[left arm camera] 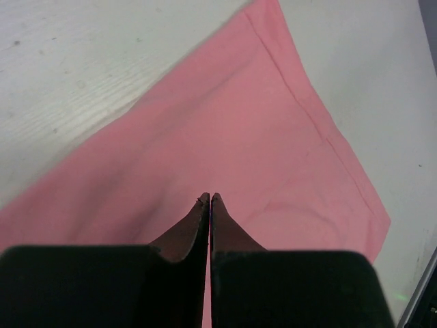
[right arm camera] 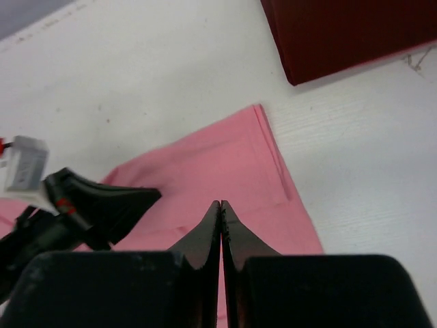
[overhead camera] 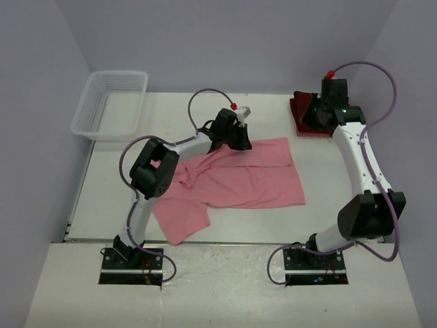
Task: Fold and stack the t-shirts
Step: Fold the flattened tshirt in 1/3 of the way
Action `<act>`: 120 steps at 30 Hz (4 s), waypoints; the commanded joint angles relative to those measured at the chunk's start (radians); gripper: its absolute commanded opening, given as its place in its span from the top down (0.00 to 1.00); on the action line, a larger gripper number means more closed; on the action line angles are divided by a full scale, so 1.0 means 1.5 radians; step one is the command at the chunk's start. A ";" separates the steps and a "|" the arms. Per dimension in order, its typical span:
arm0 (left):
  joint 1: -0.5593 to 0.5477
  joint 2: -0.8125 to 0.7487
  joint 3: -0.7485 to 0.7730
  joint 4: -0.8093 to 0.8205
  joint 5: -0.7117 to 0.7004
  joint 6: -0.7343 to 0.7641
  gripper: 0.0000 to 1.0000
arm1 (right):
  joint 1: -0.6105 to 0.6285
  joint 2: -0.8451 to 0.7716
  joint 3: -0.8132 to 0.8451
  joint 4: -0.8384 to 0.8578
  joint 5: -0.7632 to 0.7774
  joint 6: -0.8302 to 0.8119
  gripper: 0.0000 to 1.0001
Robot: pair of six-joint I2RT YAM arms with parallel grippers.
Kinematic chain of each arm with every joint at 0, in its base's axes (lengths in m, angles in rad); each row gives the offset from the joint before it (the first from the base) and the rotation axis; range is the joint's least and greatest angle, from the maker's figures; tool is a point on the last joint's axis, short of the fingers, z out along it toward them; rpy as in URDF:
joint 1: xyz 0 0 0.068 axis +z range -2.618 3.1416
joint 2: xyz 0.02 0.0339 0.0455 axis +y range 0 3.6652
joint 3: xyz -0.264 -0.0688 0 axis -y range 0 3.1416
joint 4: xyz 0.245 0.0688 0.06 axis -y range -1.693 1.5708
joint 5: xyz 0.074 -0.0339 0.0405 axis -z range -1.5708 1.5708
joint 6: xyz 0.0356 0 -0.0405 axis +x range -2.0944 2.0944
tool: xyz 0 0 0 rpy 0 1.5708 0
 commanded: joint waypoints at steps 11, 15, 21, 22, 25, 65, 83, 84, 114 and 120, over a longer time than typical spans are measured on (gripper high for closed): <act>-0.031 0.134 0.168 0.058 0.117 -0.017 1.00 | 0.003 -0.119 -0.089 0.022 -0.051 -0.001 1.00; -0.037 0.172 0.209 0.036 0.098 -0.018 1.00 | 0.002 -0.147 -0.100 0.029 -0.062 0.001 1.00; -0.050 0.222 0.265 -0.042 0.036 -0.008 1.00 | 0.003 -0.182 -0.139 0.054 -0.069 0.002 1.00; -0.056 0.233 0.283 -0.059 0.028 -0.003 1.00 | 0.003 -0.184 -0.141 0.054 -0.069 0.003 1.00; -0.072 0.283 0.352 -0.118 0.003 0.017 1.00 | 0.002 -0.196 -0.155 0.067 -0.084 0.008 1.00; -0.100 -0.033 0.172 -0.166 -0.230 0.186 0.22 | 0.019 -0.215 -0.214 0.120 -0.179 0.028 1.00; -0.051 -0.038 0.087 -0.096 -0.123 0.141 1.00 | 0.076 -0.058 -0.178 0.113 -0.150 0.005 1.00; -0.051 -0.031 0.085 -0.086 -0.109 0.141 1.00 | 0.077 -0.059 -0.174 0.110 -0.143 0.006 1.00; -0.066 0.209 0.210 -0.077 0.031 0.095 1.00 | 0.080 -0.053 -0.190 0.106 -0.094 0.013 1.00; -0.073 0.213 0.209 -0.070 0.072 0.133 1.00 | 0.080 -0.048 -0.194 0.113 -0.105 0.013 1.00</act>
